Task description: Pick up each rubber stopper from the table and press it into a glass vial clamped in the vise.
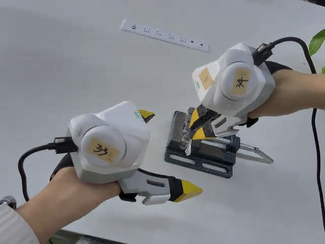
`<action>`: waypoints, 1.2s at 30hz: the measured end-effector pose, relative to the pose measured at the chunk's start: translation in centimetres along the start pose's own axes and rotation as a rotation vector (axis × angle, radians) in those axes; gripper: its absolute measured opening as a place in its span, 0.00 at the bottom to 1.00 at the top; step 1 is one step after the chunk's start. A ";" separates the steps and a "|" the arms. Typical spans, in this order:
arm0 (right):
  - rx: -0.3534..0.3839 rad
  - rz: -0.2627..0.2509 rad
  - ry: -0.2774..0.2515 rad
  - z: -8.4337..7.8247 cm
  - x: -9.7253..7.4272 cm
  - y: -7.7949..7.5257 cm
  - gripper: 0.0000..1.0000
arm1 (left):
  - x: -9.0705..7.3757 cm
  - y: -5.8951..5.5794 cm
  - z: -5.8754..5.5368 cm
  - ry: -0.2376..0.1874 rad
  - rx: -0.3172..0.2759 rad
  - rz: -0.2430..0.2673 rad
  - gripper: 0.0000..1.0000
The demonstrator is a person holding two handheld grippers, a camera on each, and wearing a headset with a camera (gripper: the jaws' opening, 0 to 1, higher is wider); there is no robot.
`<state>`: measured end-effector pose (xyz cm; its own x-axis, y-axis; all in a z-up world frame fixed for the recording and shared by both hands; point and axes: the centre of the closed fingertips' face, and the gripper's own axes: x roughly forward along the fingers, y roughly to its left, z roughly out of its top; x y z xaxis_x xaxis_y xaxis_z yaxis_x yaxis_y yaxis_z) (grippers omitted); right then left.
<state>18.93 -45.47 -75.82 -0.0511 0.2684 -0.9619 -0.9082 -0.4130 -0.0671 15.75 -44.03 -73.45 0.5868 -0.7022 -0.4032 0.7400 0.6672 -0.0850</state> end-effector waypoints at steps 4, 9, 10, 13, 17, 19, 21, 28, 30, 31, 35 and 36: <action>0.001 0.000 0.006 -0.2 0.3 -0.4 0.05 | 0.0 -0.1 0.0 -0.001 -0.005 0.001 0.99; 0.000 0.009 0.013 -0.4 0.6 -0.3 0.05 | -0.1 0.0 -0.2 0.002 -0.011 0.003 0.99; -0.005 0.009 0.018 -0.5 0.7 -0.3 0.05 | -0.1 0.0 -0.2 0.001 -0.012 0.004 0.98; -0.009 0.011 0.020 -0.5 0.9 -0.3 0.05 | -0.2 0.0 -0.3 0.001 -0.015 0.006 0.98; -0.012 0.019 0.027 -0.5 1.1 -0.3 0.05 | -0.3 0.1 -0.5 0.003 -0.020 0.007 0.98; -0.016 0.016 0.026 -0.5 1.2 -0.4 0.05 | -0.3 0.1 -0.5 0.005 -0.021 0.008 0.98; -0.029 0.019 0.044 -0.7 1.3 -0.4 0.05 | -0.3 0.2 -0.6 0.004 -0.024 0.007 0.98; 0.009 0.031 0.046 -0.5 1.3 -0.5 0.04 | -0.1 0.1 -0.6 0.004 -0.028 0.007 0.97; 0.041 0.042 0.051 -0.5 1.3 -0.6 0.04 | -0.1 0.1 -0.5 0.002 -0.028 0.005 0.97; 0.043 0.046 0.053 -0.5 1.3 -0.6 0.04 | -0.1 0.1 -0.5 0.002 -0.028 0.006 0.97; 0.054 0.062 0.078 -0.4 1.3 -0.5 0.04 | -0.1 0.2 -0.5 0.000 -0.030 0.007 0.97; 0.053 0.065 0.084 -0.4 1.3 -0.5 0.04 | -0.1 0.2 -0.5 -0.001 -0.030 0.008 0.97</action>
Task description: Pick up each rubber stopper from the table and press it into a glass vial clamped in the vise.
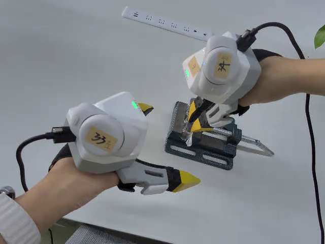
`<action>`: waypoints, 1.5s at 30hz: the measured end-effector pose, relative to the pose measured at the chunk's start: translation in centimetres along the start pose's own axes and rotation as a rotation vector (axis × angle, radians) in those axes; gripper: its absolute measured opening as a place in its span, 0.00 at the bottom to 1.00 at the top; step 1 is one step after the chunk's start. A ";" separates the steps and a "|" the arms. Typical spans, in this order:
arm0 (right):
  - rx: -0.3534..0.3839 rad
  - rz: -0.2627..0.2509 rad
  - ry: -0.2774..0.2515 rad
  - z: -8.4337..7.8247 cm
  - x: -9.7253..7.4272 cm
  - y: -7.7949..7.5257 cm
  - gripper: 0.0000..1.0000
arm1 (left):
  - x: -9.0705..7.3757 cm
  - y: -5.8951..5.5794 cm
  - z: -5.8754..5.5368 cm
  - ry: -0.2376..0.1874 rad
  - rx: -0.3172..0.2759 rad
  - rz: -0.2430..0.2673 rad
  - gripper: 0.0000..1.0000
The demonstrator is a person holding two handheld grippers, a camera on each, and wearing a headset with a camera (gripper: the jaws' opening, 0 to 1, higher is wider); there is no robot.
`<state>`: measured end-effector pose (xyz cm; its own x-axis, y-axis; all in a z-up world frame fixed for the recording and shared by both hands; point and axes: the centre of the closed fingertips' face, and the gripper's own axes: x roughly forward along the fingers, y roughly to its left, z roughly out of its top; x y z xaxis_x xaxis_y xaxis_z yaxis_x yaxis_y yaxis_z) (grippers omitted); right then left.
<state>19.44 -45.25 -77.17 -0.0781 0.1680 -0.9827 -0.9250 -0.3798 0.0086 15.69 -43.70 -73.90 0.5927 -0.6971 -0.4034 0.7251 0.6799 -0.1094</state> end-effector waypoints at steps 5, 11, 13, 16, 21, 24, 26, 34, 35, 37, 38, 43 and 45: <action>0.026 0.023 0.043 0.1 0.0 0.0 0.03 | 0.0 0.1 -0.1 0.001 -0.004 0.003 0.97; 0.073 0.017 0.088 0.1 0.0 0.1 0.03 | 0.1 0.0 -0.2 0.000 -0.007 0.003 0.97; 0.081 0.010 0.094 0.1 0.0 0.1 0.03 | 0.1 0.0 -0.1 -0.001 -0.007 0.002 0.97; 0.104 -0.004 0.095 0.0 0.0 0.1 0.03 | 0.1 0.0 -0.1 -0.002 -0.009 0.002 0.97; 0.153 -0.050 0.051 0.0 0.0 0.0 0.03 | 0.1 0.0 0.0 -0.007 -0.012 0.006 0.96; 0.178 -0.082 0.016 -0.1 -0.1 0.2 0.03 | 0.1 0.0 -0.1 -0.004 -0.013 0.005 0.96; 0.215 -0.094 0.004 -0.1 0.0 0.1 0.03 | 0.1 0.0 -0.2 -0.002 -0.012 0.004 0.96; 0.129 -0.088 0.005 -0.2 0.0 -0.1 0.05 | 0.2 0.0 0.0 -0.004 -0.011 0.004 0.96; 0.129 -0.089 0.004 -0.2 0.0 -0.1 0.05 | 0.2 0.0 0.0 -0.005 -0.012 0.004 0.96; 0.053 -0.091 0.006 0.0 0.1 -0.1 0.05 | 0.1 0.1 0.0 -0.003 -0.012 0.005 0.95; 0.017 -0.091 0.007 0.0 0.1 -0.1 0.05 | 0.1 0.1 -0.1 -0.003 -0.012 0.006 0.96; 0.049 -0.088 0.010 -0.2 0.1 0.1 0.06 | 0.1 0.1 -0.1 -0.003 -0.015 0.008 0.95; 0.045 -0.087 0.007 -0.2 0.1 0.1 0.06 | 0.1 0.1 -0.1 -0.005 -0.017 0.009 0.95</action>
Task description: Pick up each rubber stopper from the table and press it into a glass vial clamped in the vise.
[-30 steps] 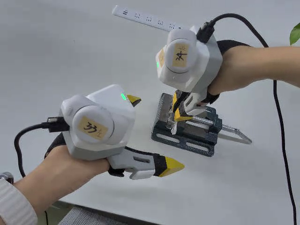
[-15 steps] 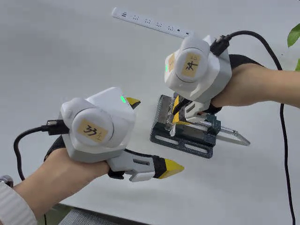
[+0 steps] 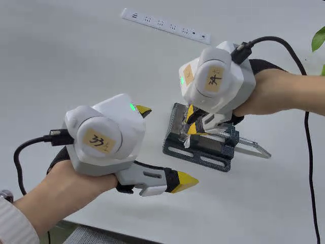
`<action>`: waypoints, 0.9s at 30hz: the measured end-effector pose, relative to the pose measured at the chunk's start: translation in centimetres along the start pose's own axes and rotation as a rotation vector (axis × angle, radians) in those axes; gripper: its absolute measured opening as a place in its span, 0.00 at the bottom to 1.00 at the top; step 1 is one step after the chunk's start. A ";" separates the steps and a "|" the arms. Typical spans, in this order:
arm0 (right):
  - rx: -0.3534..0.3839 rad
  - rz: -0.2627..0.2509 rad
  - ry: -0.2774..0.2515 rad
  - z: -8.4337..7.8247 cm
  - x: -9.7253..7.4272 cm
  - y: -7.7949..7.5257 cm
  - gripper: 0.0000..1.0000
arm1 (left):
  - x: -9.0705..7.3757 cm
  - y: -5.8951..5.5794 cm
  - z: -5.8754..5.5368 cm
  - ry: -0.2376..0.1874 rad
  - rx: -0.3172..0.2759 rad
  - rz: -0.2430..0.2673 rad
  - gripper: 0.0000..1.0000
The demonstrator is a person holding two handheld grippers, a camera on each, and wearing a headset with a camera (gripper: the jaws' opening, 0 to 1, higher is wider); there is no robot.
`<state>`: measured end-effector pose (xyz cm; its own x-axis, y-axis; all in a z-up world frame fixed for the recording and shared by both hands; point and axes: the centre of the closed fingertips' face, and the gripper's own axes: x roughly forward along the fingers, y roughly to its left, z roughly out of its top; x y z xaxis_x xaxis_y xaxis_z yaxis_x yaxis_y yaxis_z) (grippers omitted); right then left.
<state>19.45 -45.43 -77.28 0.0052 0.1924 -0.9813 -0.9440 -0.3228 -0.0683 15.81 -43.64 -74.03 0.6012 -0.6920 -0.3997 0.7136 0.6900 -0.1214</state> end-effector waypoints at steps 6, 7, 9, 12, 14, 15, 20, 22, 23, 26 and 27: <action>-0.022 -0.009 -0.007 0.1 0.0 -0.1 0.07 | 0.0 0.0 -0.1 0.002 -0.004 0.002 0.95; -0.040 -0.013 -0.007 0.0 0.0 -0.1 0.07 | 0.0 0.0 -0.1 0.004 -0.004 0.002 0.95; -0.036 -0.013 -0.005 0.0 -0.1 0.0 0.08 | 0.0 0.0 -0.2 0.005 -0.007 0.001 0.95; -0.026 -0.006 -0.012 0.1 -0.1 0.1 0.10 | 0.0 -0.1 -0.2 0.005 -0.007 0.000 0.95; -0.021 -0.005 -0.018 0.1 -0.2 0.2 0.12 | 0.0 0.0 -0.2 0.004 -0.007 0.000 0.95; -0.019 -0.008 -0.019 0.1 -0.3 0.1 0.13 | 0.0 0.0 -0.2 0.003 -0.007 0.001 0.95; 0.032 -0.017 -0.069 0.6 -1.5 -0.4 0.15 | -0.1 0.2 -0.1 0.003 -0.007 0.004 0.95; 0.055 -0.005 -0.088 0.5 -1.7 -0.4 0.13 | -0.1 0.2 -0.2 0.003 -0.006 0.005 0.95; 0.066 0.003 -0.094 0.5 -1.8 -0.3 0.12 | -0.1 0.3 -0.2 0.003 -0.007 0.005 0.95; 0.088 0.017 -0.112 0.3 -1.7 -0.4 0.08 | -0.1 0.3 -0.3 0.003 -0.010 0.005 0.95; 0.099 0.021 -0.114 0.2 -1.6 -0.4 0.08 | -0.1 0.3 -0.3 0.003 -0.010 0.005 0.95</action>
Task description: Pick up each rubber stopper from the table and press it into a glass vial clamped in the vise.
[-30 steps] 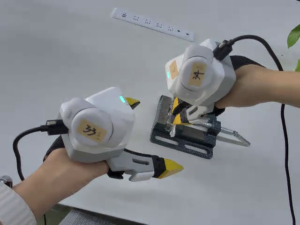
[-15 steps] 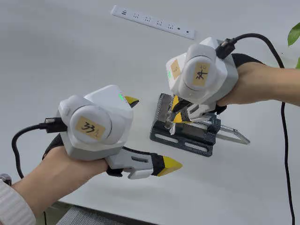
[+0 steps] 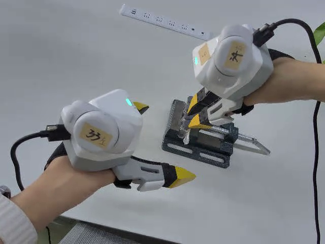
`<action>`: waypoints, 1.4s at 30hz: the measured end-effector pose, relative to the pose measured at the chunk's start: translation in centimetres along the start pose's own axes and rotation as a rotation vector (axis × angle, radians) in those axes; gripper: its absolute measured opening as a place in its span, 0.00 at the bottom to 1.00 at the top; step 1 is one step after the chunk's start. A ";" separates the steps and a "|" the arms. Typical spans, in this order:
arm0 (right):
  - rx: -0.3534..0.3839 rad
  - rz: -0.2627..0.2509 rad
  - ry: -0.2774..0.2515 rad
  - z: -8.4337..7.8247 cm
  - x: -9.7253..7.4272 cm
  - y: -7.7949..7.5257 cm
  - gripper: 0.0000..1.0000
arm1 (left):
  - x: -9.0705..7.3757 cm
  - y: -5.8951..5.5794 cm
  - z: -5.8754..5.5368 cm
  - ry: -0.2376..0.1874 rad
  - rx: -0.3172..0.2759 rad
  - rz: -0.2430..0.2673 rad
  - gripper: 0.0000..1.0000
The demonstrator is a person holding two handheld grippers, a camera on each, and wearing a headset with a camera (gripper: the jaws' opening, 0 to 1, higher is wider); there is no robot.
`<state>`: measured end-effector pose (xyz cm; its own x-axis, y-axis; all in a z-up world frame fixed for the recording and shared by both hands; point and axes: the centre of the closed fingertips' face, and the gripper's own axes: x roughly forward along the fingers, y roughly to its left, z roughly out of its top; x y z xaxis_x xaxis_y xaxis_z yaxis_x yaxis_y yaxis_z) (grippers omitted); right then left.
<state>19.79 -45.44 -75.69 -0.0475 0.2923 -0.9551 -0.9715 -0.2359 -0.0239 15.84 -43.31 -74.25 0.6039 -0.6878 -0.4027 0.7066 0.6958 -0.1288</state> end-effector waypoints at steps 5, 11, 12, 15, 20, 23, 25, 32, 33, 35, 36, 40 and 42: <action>0.018 0.010 -0.009 0.0 0.1 -0.1 0.00 | 0.0 0.0 0.0 0.001 -0.003 0.001 0.95; 0.013 0.024 -0.001 0.1 0.3 0.0 0.00 | 0.0 0.0 0.0 -0.001 -0.008 0.004 0.95; 0.012 0.025 0.001 0.1 0.4 0.0 0.00 | 0.0 0.0 0.0 -0.002 -0.007 0.004 0.95; 0.013 0.031 0.006 -0.1 0.4 0.1 0.00 | 0.1 -0.1 0.0 0.000 -0.006 0.001 0.95; 0.015 0.035 0.008 -0.1 0.8 0.1 0.00 | 0.1 -0.1 -0.2 0.003 -0.011 0.000 0.94; 0.009 0.037 0.010 -0.2 0.9 0.2 0.00 | 0.1 -0.1 -0.4 0.008 -0.010 -0.001 0.94; 0.013 0.041 0.018 -0.2 0.9 0.2 0.00 | 0.1 -0.1 -0.4 0.007 -0.013 -0.002 0.94; 0.037 0.100 0.050 -0.2 1.1 0.0 0.00 | 0.1 -0.1 -0.5 0.008 -0.014 -0.003 0.94; 0.038 0.103 0.052 -0.3 1.1 0.0 0.00 | 0.1 -0.1 -0.5 0.008 -0.014 -0.003 0.94; 0.027 0.112 0.060 -0.3 1.1 0.2 0.00 | 0.1 0.1 -0.6 0.008 -0.016 0.000 0.94; 0.015 0.114 0.065 -0.3 1.1 0.3 0.00 | 0.1 0.1 -0.6 0.008 -0.017 0.001 0.94; 0.006 0.108 0.099 -0.2 1.2 0.3 0.00 | 0.1 0.3 -0.7 0.008 -0.021 0.007 0.94; 0.005 0.112 0.107 -0.2 1.3 0.1 0.00 | 0.1 0.3 -0.7 0.006 -0.024 0.009 0.94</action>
<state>19.69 -45.24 -76.97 -0.1306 0.1638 -0.9778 -0.9627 -0.2566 0.0856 15.89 -43.05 -74.96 0.6077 -0.6806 -0.4092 0.6924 0.7064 -0.1468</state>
